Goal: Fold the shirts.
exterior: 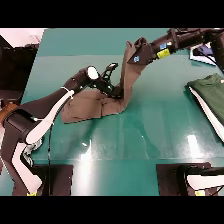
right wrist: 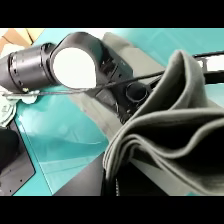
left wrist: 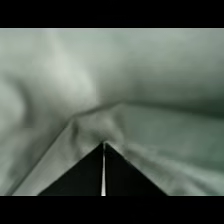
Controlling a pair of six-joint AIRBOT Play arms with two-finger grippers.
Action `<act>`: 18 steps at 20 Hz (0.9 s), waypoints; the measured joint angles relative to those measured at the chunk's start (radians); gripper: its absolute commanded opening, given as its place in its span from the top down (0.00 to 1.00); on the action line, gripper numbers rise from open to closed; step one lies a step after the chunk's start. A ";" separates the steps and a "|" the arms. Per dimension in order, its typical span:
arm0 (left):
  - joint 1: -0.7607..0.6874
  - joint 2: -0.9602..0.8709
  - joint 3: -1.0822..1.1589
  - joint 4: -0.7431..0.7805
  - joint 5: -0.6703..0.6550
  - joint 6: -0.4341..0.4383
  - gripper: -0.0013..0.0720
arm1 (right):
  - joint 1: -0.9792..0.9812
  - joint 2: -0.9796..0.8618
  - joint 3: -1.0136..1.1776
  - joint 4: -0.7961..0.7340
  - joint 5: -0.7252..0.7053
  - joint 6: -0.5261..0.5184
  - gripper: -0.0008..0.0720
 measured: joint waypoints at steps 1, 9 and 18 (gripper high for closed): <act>0.017 0.014 0.001 0.009 -0.027 0.000 0.95 | 0.012 -0.011 0.013 0.000 -0.001 0.000 0.96; 0.235 0.318 0.003 0.312 -0.245 0.004 0.94 | 0.145 -0.118 0.083 0.000 -0.047 0.002 0.96; 0.494 0.682 0.003 0.552 -0.373 0.006 0.94 | 0.431 -0.311 0.096 0.004 -0.352 -0.085 0.21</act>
